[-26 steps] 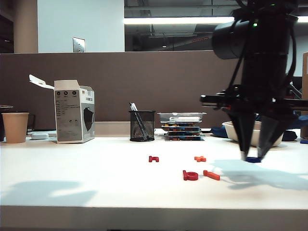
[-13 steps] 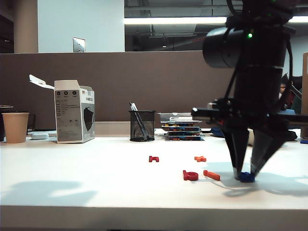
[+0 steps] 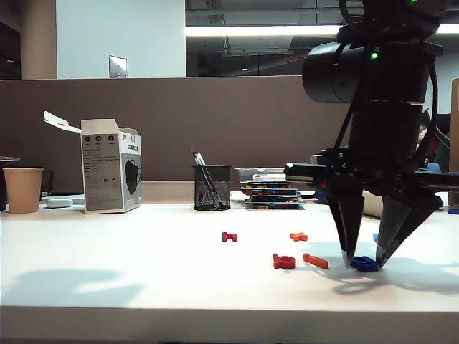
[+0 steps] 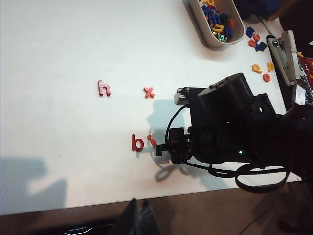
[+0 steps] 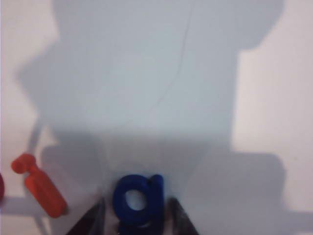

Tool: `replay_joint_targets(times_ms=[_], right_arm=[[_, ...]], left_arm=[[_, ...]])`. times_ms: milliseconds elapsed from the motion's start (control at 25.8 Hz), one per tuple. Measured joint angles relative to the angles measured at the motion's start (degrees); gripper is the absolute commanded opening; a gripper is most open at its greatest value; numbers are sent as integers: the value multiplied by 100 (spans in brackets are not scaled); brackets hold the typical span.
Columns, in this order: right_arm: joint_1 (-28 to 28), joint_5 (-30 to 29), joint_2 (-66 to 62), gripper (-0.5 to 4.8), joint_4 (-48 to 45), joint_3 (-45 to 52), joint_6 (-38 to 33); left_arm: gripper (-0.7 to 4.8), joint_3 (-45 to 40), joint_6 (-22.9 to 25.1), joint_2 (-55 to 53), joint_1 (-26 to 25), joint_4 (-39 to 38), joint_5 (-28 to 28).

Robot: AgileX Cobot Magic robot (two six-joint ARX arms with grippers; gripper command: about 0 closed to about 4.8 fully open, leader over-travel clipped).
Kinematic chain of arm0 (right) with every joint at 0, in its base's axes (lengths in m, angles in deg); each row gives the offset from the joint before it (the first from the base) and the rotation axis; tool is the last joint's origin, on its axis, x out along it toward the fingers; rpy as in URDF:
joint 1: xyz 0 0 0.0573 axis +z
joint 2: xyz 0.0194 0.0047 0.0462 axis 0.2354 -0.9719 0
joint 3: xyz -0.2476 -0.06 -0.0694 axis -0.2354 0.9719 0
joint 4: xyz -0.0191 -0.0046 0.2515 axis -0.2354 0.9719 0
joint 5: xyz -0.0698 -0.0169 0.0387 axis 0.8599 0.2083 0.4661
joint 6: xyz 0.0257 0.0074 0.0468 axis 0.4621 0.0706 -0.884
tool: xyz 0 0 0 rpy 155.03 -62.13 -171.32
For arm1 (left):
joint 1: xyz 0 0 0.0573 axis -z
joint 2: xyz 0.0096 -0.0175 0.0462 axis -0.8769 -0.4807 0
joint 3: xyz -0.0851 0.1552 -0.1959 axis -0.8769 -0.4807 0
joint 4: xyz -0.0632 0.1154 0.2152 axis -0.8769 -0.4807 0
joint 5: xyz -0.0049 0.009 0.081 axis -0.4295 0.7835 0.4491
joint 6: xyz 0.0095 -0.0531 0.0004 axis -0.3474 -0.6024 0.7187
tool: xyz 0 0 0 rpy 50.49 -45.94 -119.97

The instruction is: Select the appropriate letters from the row of letter magnets placed on the table to arrange into the word "big".

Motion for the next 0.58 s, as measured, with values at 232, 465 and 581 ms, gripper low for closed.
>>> replay_joint_targets(times_ms=[232,465,581], right_arm=[[0,-4,17,172,9,0,0],[-15,-2,470,170,46,-103,0],[-13,-15,597,135,59,-140,0]], left_arm=[[-5,0,0,0,0,2,0],[-5,0,0,0,2,0,0],[-5,0,0,0,0,2,0]])
